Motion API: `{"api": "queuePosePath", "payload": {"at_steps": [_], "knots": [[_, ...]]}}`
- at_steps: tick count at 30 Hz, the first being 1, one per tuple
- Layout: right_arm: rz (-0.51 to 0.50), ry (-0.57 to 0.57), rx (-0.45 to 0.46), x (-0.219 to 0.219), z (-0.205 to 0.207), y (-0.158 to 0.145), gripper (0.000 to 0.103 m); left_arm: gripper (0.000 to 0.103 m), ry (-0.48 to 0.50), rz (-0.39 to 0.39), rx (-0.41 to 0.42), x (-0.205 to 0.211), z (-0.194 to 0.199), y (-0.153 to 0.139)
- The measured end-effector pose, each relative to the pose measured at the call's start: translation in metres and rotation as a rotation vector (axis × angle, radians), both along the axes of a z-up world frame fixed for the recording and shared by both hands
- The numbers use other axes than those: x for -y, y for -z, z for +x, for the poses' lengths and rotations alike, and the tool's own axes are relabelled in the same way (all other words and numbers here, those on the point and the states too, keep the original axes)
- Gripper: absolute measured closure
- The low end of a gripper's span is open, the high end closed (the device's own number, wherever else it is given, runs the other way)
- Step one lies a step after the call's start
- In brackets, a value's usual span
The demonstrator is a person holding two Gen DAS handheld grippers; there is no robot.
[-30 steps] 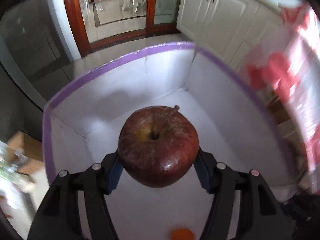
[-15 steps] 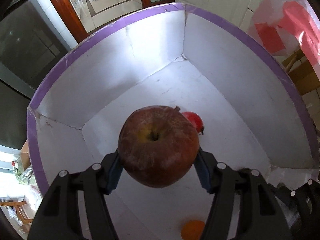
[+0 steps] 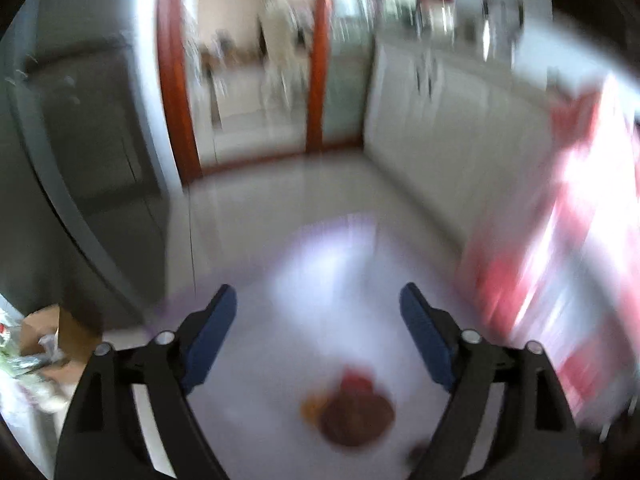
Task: Organize fruits
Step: 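Open both tools to drop the apple and mangosteen into the box, then move both tools back over the fruit cluster on the table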
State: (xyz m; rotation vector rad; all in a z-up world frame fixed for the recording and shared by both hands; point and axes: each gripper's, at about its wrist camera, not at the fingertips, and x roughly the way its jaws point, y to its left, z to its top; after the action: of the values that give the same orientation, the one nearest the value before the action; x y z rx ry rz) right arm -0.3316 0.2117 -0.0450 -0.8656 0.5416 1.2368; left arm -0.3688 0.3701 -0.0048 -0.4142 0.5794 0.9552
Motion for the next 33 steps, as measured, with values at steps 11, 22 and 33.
{"api": "queuePosePath", "payload": {"at_steps": [11,22,33], "knots": [[0.613,0.411,0.063,0.132,0.097,-0.178,0.016,0.001,0.314,0.339,0.347,0.103,0.071,-0.167],[0.567,1.235,-0.006,0.341,0.308,-0.129,0.016,0.001,0.781,-0.020,0.258,0.246,0.318,-0.138],[0.618,1.559,-0.243,0.479,0.403,-0.056,0.016,0.001,0.834,-0.154,0.134,0.325,0.477,-0.043]]}}
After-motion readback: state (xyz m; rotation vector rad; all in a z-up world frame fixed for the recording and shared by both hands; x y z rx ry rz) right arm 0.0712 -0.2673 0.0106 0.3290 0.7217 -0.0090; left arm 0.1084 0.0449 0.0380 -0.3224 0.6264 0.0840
